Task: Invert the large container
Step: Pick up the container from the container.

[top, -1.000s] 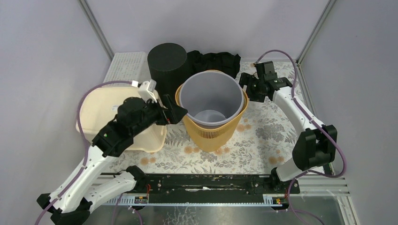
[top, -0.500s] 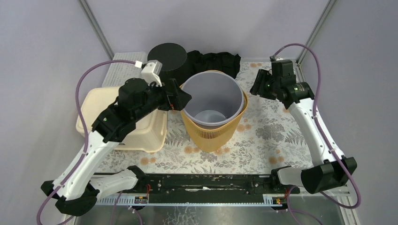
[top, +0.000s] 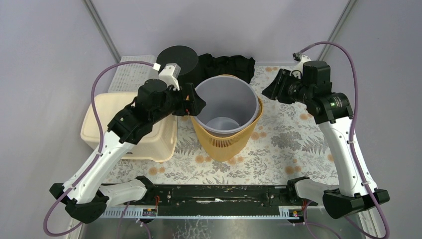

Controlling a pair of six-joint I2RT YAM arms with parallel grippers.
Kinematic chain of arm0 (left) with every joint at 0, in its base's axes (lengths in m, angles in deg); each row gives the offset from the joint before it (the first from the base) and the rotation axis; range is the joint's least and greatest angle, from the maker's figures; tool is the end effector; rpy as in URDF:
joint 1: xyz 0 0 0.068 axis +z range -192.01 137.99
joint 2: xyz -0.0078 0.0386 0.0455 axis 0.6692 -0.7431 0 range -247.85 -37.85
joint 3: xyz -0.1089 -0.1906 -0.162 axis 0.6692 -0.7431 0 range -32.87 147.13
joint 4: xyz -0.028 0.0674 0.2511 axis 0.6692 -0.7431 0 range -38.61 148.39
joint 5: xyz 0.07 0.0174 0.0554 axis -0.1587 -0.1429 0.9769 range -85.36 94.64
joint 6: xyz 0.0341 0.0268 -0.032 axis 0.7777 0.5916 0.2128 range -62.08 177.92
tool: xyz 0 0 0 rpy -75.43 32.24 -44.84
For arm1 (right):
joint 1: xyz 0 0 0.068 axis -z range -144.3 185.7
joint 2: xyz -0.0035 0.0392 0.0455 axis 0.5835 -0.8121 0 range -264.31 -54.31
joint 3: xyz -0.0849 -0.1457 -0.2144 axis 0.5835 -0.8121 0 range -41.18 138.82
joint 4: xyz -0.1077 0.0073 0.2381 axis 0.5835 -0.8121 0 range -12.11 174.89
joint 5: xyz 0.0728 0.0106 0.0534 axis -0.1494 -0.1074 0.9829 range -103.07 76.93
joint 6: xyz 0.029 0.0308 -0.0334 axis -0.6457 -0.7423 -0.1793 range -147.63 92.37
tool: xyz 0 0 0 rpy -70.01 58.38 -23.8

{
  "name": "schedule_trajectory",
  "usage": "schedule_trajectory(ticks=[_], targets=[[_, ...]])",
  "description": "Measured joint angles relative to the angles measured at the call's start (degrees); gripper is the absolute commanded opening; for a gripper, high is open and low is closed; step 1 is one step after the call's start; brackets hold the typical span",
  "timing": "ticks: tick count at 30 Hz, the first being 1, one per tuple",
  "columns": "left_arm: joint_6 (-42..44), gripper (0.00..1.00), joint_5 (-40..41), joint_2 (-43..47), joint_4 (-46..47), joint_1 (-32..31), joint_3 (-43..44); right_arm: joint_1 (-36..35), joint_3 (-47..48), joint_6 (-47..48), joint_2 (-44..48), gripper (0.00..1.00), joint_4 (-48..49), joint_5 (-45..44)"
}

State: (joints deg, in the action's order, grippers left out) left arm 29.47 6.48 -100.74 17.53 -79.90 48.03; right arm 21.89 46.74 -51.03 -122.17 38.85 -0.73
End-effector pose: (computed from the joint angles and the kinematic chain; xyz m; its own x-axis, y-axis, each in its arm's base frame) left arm 0.1705 -0.1313 0.4388 -0.5507 -0.1747 -0.8162 0.3731 0.8232 -0.4280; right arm 0.2194 0.0618 0.4508 -0.5570 0.2627 -0.7879 -0.2163 0.8700 0.4430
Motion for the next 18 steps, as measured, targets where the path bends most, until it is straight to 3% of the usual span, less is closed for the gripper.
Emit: schedule_trajectory(ticks=[18], targets=[[1.36,0.91,3.43,-4.13,-1.05,0.00,1.27,-7.65,2.95,0.02,-1.84,0.51,-4.81,3.04]])
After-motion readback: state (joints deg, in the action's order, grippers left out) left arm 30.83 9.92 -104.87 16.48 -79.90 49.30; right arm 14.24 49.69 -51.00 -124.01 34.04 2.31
